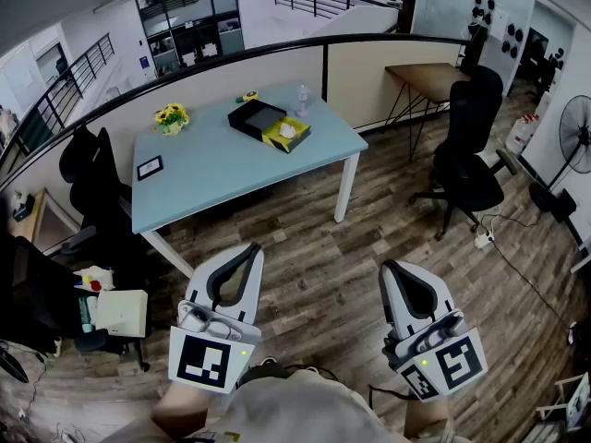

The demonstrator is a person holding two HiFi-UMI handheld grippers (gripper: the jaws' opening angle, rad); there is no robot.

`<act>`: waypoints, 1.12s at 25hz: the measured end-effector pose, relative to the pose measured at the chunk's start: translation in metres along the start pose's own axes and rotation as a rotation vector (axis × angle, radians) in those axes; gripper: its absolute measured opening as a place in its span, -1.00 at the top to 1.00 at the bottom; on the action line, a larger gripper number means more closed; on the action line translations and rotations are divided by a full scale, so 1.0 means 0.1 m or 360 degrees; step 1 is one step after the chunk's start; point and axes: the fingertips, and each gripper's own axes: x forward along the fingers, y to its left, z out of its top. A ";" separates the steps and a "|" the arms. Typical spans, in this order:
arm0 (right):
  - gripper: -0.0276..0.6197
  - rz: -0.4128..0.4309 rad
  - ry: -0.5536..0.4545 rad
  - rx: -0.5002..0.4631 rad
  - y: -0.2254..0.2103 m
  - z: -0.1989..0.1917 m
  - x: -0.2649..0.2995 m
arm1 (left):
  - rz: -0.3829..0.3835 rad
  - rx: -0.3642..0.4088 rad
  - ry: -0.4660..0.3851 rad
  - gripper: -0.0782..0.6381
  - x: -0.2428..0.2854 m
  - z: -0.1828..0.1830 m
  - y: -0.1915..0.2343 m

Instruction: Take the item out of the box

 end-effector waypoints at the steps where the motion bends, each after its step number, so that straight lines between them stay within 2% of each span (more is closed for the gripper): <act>1: 0.91 0.0003 -0.0020 0.0032 -0.02 0.01 -0.02 | -0.0005 0.0000 -0.0003 0.77 0.00 0.01 -0.02; 4: 0.91 0.0009 -0.0069 0.0098 -0.05 0.04 -0.08 | -0.0017 0.0000 -0.0007 0.77 0.01 0.02 -0.09; 10: 0.91 -0.0001 -0.0089 0.0111 -0.09 0.07 -0.18 | -0.0035 0.0004 -0.0001 0.77 -0.03 0.07 -0.18; 15: 0.91 -0.0002 -0.0085 0.0125 -0.09 0.02 -0.22 | 0.0024 -0.0047 -0.0008 0.74 -0.06 0.05 -0.15; 16: 0.91 -0.0001 -0.0081 0.0127 -0.10 0.01 -0.22 | 0.0030 -0.0055 -0.0012 0.50 -0.04 0.05 -0.15; 17: 0.91 -0.0001 -0.0077 0.0128 -0.11 0.01 -0.22 | 0.0035 -0.0066 -0.0018 0.10 -0.03 0.06 -0.14; 18: 0.91 -0.0003 -0.0074 0.0129 -0.11 0.00 -0.22 | 0.0048 -0.0074 -0.0032 -0.15 -0.03 0.07 -0.12; 22: 0.91 -0.0020 -0.0063 0.0129 -0.18 -0.05 -0.18 | 0.0127 -0.0024 -0.0114 -0.28 0.01 0.13 0.02; 28: 0.91 -0.0004 -0.0078 0.0157 -0.26 -0.08 0.03 | 0.0094 -0.0079 -0.0062 -0.29 0.21 0.00 0.11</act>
